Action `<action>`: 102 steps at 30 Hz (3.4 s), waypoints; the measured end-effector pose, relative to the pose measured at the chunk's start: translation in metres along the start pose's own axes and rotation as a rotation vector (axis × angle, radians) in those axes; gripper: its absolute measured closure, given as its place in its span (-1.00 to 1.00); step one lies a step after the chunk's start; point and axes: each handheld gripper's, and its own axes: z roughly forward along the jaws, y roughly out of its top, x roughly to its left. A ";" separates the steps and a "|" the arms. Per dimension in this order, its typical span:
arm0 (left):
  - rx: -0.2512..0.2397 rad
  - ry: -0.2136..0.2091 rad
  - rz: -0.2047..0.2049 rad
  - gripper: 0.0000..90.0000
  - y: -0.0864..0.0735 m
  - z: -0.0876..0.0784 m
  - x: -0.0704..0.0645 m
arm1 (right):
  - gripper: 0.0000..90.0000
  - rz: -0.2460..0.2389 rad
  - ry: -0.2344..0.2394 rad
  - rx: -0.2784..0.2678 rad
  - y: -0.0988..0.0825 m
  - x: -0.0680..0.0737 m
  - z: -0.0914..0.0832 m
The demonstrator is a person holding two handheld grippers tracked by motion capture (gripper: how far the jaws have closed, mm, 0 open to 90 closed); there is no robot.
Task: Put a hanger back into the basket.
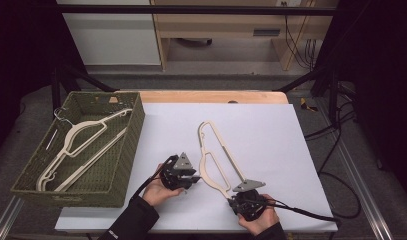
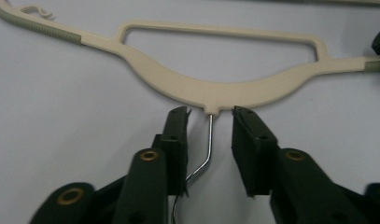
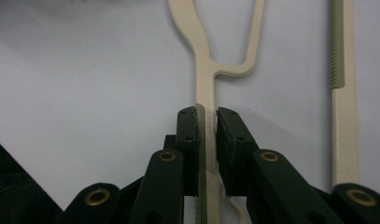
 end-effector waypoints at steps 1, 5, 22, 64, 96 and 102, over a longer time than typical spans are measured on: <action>-0.006 0.002 -0.011 0.32 0.000 0.001 0.001 | 0.78 -0.001 0.013 -0.006 0.001 -0.001 -0.003; -0.017 -0.025 -0.004 0.32 0.000 0.002 0.002 | 0.78 0.009 0.027 -0.039 0.005 -0.005 -0.014; 0.065 0.009 0.189 0.95 0.007 -0.004 -0.013 | 0.77 -0.031 0.048 0.002 0.004 -0.005 -0.013; -0.129 0.047 0.033 0.01 0.038 -0.071 -0.030 | 0.69 -0.278 0.040 -0.161 0.050 0.022 0.027; -0.273 0.116 0.019 -0.59 0.012 -0.124 -0.013 | 0.94 -0.286 0.237 -0.338 0.074 0.000 -0.043; -0.189 0.071 0.075 -0.47 0.018 -0.103 -0.017 | 0.94 -0.329 0.332 -0.334 0.077 0.013 -0.043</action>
